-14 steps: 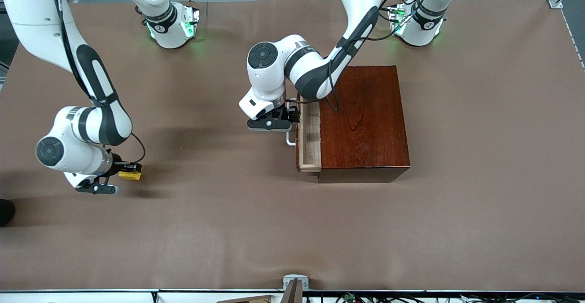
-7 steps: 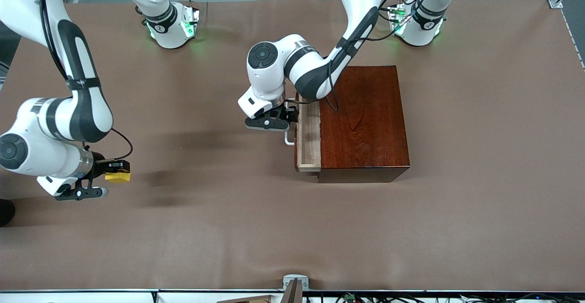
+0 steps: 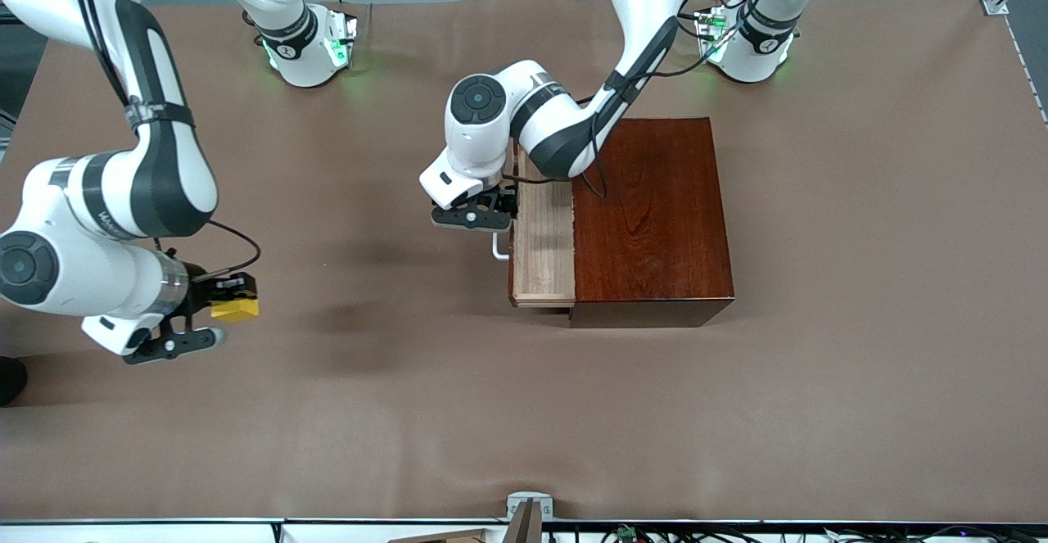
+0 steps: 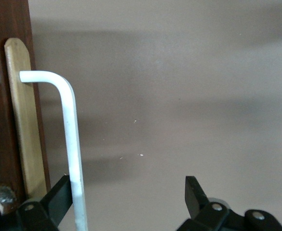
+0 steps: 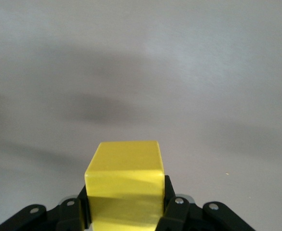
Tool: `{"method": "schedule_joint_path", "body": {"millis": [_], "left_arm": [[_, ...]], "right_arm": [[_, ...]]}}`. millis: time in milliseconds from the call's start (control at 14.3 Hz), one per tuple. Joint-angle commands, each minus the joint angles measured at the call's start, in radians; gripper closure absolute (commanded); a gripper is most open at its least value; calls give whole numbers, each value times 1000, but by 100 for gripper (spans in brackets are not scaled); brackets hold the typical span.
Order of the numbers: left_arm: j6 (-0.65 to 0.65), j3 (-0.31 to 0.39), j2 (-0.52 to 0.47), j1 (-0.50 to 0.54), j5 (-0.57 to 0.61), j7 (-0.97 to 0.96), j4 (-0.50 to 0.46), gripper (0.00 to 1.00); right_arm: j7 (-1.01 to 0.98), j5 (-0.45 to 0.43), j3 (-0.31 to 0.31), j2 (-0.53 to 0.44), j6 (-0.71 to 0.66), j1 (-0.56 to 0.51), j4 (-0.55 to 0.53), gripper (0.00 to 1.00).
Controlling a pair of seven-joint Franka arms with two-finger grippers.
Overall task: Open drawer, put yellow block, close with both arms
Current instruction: 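Grasp the yellow cube with the right gripper while the left gripper pulls further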
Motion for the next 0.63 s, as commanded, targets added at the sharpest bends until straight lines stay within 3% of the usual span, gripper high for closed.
{"method": "schedule_joint_path", "body": {"millis": [0, 350, 559], "left_arm": [[88, -48, 46, -23, -96, -19, 62, 0], [117, -51, 51, -22, -120, -10, 62, 0], [166, -51, 58, -20, -159, -10, 62, 0]], "right_arm": [[-21, 7, 21, -13, -25, -6, 17, 100], [-257, 27, 44, -30, -30, -7, 17, 100], [-279, 41, 44, -31, -31, -7, 17, 100]]}}
